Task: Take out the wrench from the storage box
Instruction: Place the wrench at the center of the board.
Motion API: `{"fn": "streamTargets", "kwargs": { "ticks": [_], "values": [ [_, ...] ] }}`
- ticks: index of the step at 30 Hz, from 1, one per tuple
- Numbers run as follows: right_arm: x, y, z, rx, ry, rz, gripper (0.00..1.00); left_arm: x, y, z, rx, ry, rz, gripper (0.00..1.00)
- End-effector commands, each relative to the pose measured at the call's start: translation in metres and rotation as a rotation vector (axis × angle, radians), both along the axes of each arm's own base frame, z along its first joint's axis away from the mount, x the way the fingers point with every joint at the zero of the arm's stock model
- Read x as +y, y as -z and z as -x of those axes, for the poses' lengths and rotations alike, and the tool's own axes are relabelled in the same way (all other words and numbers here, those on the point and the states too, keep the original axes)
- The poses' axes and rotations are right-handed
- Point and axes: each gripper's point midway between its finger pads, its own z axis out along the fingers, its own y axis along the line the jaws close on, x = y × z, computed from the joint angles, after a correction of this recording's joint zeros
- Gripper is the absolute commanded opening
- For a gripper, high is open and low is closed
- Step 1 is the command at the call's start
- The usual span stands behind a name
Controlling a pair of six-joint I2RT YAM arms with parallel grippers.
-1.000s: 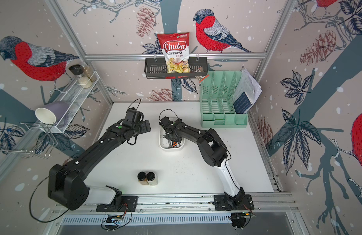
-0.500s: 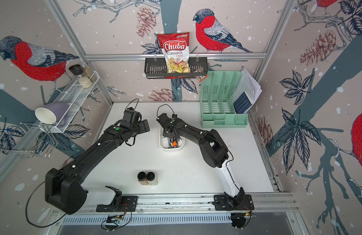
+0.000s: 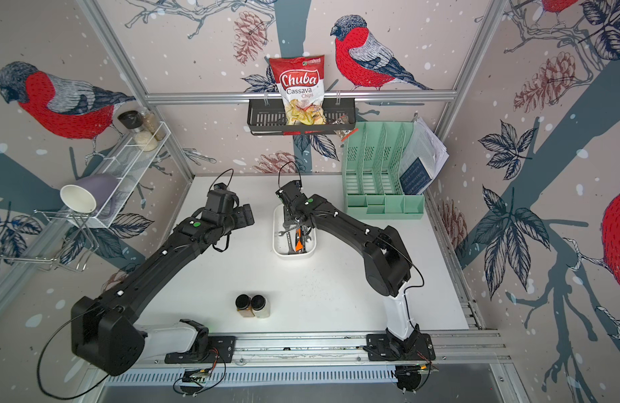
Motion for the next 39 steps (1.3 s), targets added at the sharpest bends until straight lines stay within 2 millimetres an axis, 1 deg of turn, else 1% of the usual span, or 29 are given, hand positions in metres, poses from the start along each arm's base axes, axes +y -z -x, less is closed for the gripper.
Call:
{"fn": "streamTargets", "kwargs": {
  "ticks": [1,3,5,6,10,13,15,19,21,24,26,28,32,35,39],
  "values": [
    [-0.01,-0.022,0.005,-0.05,-0.056,-0.044,0.0,-0.008,-0.008,-0.007,-0.04,0.047,0.023,0.94],
    [-0.027,-0.028,0.012,-0.058,-0.053,-0.059,0.0,-0.01,-0.01,-0.009,-0.043,0.053,0.027,0.94],
    [-0.044,-0.026,0.02,-0.048,-0.036,-0.035,0.0,-0.013,-0.01,-0.01,-0.037,0.069,0.028,0.94],
    [-0.054,-0.021,0.026,-0.032,-0.025,-0.017,0.0,-0.016,-0.009,-0.011,-0.035,0.087,0.027,0.93],
    [-0.092,0.011,0.05,0.033,0.017,0.035,0.0,-0.02,-0.007,-0.016,-0.026,0.114,0.014,0.93],
    [-0.12,0.033,0.057,0.07,0.064,0.061,0.0,-0.025,-0.01,-0.019,-0.025,0.123,0.028,0.94],
    [-0.134,0.046,0.059,0.087,0.086,0.081,0.0,-0.026,-0.009,-0.02,-0.022,0.126,0.033,0.93],
    [-0.146,0.072,0.06,0.123,0.106,0.092,0.0,-0.026,-0.004,-0.023,-0.014,0.122,0.021,0.94],
    [-0.151,0.087,0.061,0.148,0.117,0.127,0.0,-0.025,0.001,-0.025,-0.01,0.115,0.012,0.94],
    [-0.158,0.102,0.061,0.168,0.129,0.181,0.0,-0.023,0.012,-0.027,0.001,0.117,0.0,0.94],
    [-0.16,0.107,0.059,0.175,0.129,0.193,0.0,-0.02,0.017,-0.027,0.011,0.112,0.005,0.93],
    [-0.161,0.112,0.057,0.187,0.127,0.203,0.0,-0.018,0.018,-0.026,0.015,0.11,0.012,0.94],
    [-0.165,0.126,0.055,0.212,0.126,0.247,0.0,-0.014,0.016,-0.026,0.005,0.103,0.015,0.94],
    [-0.171,0.134,0.052,0.225,0.13,0.281,0.0,-0.014,0.015,-0.024,0.003,0.107,0.025,0.94],
    [-0.176,0.138,0.047,0.229,0.135,0.317,0.0,-0.016,0.017,-0.023,0.012,0.112,0.033,0.94]
  ]
}}
